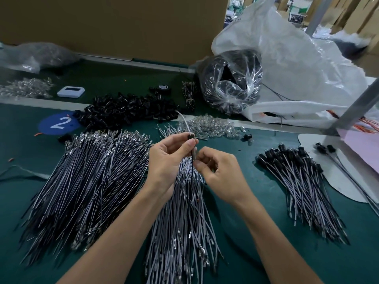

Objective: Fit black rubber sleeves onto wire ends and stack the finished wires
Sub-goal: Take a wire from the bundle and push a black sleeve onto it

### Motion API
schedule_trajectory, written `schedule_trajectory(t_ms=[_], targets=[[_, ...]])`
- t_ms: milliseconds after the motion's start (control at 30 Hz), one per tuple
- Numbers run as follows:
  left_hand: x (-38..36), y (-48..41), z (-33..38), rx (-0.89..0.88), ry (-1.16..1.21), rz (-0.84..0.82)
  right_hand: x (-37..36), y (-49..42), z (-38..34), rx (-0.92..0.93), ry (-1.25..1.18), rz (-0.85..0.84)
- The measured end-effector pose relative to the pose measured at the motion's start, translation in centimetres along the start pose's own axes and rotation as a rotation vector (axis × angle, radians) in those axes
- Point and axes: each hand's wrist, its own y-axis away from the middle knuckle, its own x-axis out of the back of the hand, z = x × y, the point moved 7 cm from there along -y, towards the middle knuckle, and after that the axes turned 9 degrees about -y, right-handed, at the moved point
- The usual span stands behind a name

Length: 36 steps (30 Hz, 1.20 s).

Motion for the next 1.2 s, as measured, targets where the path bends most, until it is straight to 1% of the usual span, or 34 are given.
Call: schedule_trajectory(t_ms=[67, 167, 233, 300, 433, 533, 600, 700, 833, 933, 1100, 1200], targets=[[-0.2, 0.0, 0.3, -0.023, -0.009, -0.033, 0.1, 0.1, 0.2, -0.020, -0.029, 0.011], [-0.6, -0.1, 0.4, -0.030, 0.014, -0.098, 0.7, 0.4, 0.3, -0.037, -0.091, 0.068], [-0.7, -0.1, 0.5, -0.038, -0.004, -0.117, 1.0, 0.5, 0.3, -0.032, -0.090, 0.108], [-0.8, 0.0, 0.6, -0.053, -0.042, -0.123, 1.2, 0.6, 0.3, -0.021, -0.056, 0.126], [-1.5, 0.3, 0.5, -0.062, -0.064, -0.151, 0.7, 0.6, 0.1, 0.015, 0.055, 0.080], [-1.5, 0.3, 0.3, -0.071, -0.106, -0.142, 0.7, 0.6, -0.5, 0.070, 0.123, 0.121], [-1.5, 0.3, 0.2, -0.067, -0.122, -0.147, 1.0, 0.5, -0.6, 0.087, 0.141, 0.145], [-1.6, 0.5, 0.3, -0.054, -0.093, -0.166, 1.0, 0.5, -0.6, 0.092, 0.147, 0.137], [-1.4, 0.4, 0.3, -0.065, -0.093, -0.144, 0.6, 0.6, -0.5, 0.110, 0.128, 0.103], [-1.1, 0.4, 0.5, -0.074, -0.054, -0.083, 0.1, 0.7, -0.2, 0.089, 0.099, 0.055], [0.6, -0.2, 1.4, -0.040, 0.143, 0.014, -1.5, 1.2, -0.2, 0.051, 0.128, -0.091], [2.4, -0.9, 2.1, -0.029, 0.285, 0.066, -2.4, 1.6, -0.6, 0.078, 0.170, -0.195]])
